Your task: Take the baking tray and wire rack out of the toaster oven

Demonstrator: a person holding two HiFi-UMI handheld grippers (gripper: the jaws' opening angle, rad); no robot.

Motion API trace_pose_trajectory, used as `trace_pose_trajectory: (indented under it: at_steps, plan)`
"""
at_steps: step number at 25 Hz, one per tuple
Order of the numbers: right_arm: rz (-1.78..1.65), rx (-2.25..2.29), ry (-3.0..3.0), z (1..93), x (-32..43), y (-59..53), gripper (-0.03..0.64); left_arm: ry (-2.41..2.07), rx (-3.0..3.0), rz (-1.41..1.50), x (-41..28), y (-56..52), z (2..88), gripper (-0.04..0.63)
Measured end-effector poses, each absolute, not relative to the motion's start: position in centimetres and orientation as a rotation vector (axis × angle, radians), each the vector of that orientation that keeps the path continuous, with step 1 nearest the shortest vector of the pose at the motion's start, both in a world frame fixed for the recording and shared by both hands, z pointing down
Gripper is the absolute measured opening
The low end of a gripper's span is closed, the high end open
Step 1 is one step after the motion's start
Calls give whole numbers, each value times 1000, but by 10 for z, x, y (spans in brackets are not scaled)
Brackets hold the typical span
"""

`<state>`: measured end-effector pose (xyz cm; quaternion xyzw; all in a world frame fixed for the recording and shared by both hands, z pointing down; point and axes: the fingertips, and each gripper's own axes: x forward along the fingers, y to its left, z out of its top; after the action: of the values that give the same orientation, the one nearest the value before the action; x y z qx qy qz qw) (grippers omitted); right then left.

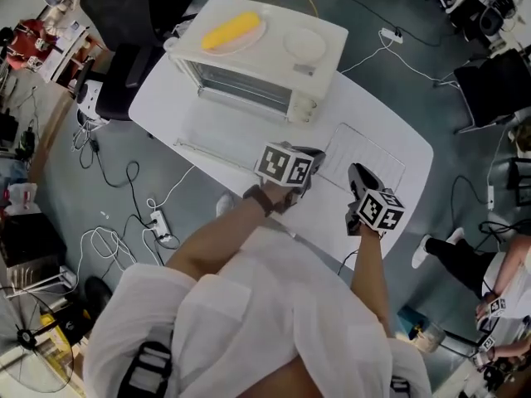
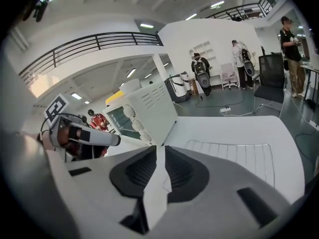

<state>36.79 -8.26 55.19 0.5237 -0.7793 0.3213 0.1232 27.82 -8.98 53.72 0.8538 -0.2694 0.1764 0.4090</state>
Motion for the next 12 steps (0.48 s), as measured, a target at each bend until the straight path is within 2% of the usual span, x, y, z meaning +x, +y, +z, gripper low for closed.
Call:
trace_pose_trajectory:
  at_steps: [12]
  plan:
    - [754, 1230, -2366, 535, 213, -115, 67, -915, 2131, 349, 116, -126, 497, 15]
